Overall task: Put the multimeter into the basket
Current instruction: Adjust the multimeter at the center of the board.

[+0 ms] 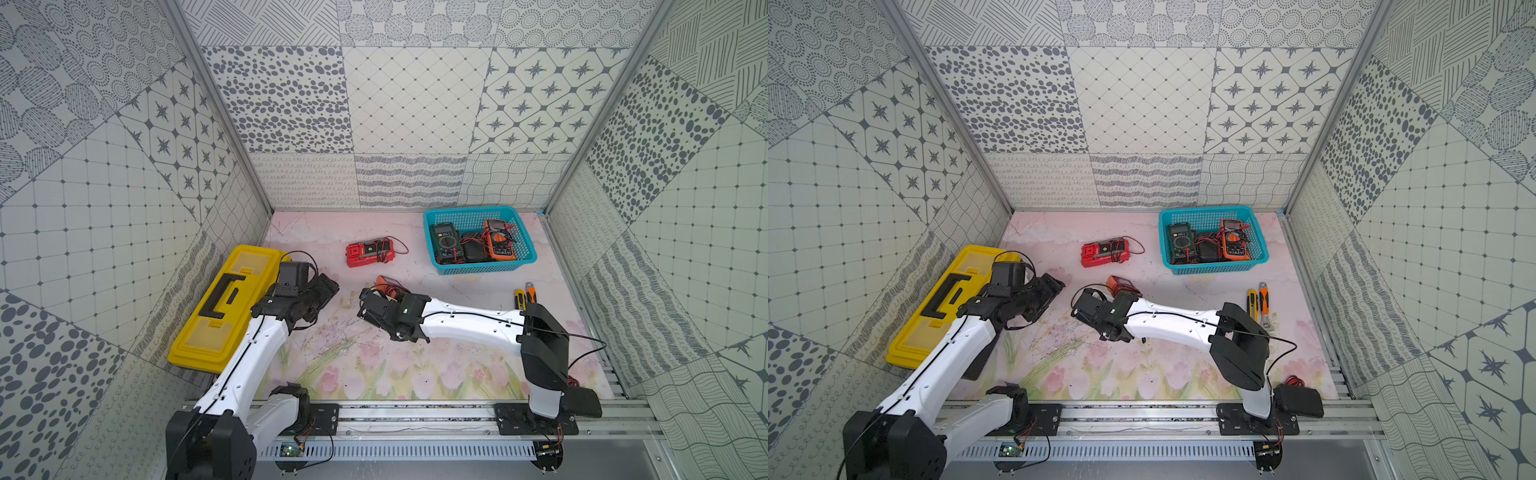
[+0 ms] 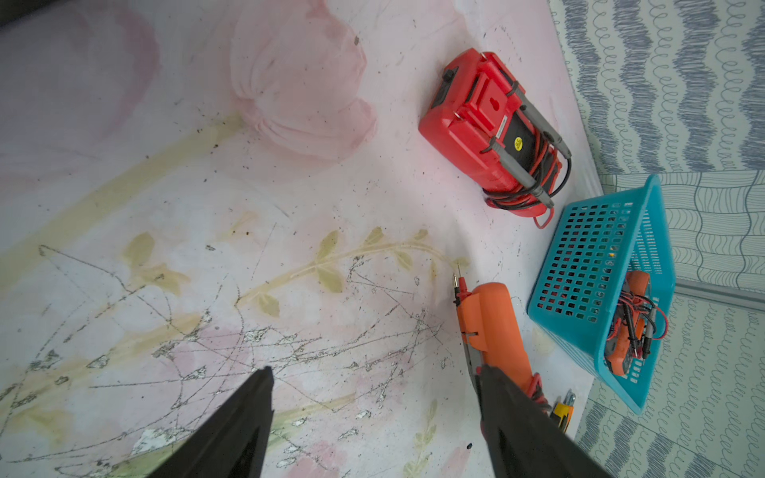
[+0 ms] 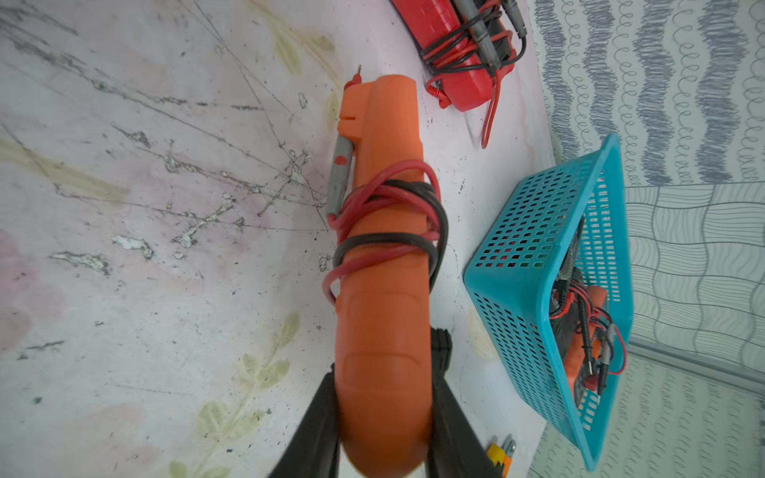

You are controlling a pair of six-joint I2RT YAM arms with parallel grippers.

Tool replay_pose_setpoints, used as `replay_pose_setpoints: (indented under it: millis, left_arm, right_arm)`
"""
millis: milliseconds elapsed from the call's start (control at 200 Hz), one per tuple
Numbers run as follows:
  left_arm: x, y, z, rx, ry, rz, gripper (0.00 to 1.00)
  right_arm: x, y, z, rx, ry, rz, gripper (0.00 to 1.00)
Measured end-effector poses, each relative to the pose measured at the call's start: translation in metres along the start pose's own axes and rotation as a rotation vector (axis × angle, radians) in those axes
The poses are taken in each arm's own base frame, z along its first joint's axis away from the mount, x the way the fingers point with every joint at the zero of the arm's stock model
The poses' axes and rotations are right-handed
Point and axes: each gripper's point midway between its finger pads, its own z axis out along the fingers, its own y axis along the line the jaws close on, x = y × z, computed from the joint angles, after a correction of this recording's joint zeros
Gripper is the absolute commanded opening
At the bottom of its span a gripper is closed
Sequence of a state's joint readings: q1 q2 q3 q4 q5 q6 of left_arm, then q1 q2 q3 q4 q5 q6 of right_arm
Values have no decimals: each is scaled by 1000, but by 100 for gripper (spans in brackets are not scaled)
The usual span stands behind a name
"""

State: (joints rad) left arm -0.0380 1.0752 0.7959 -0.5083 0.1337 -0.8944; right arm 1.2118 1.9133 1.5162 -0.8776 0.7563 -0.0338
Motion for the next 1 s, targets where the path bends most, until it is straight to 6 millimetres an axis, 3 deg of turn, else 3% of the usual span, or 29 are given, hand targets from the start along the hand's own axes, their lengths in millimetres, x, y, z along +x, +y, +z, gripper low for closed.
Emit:
replay_pose_setpoints:
  millis: [245, 595, 760, 881, 1001]
  left_arm:
    - [-8, -8, -2, 8, -22, 3, 82]
    - [-13, -11, -4, 12, -39, 3, 82]
    - [-15, -12, -5, 13, -46, 4, 82]
    - [-17, -13, -6, 13, -55, 4, 83]
    - [-18, -14, -6, 16, -60, 4, 83]
  right_arm:
    - [3, 17, 1, 42, 15, -19, 21]
    - [15, 56, 30, 65, 80, -67, 27]
    - [19, 64, 33, 79, 95, -100, 42]
    - [30, 90, 35, 2, 131, -155, 58]
    - [34, 97, 31, -18, 138, -182, 63]
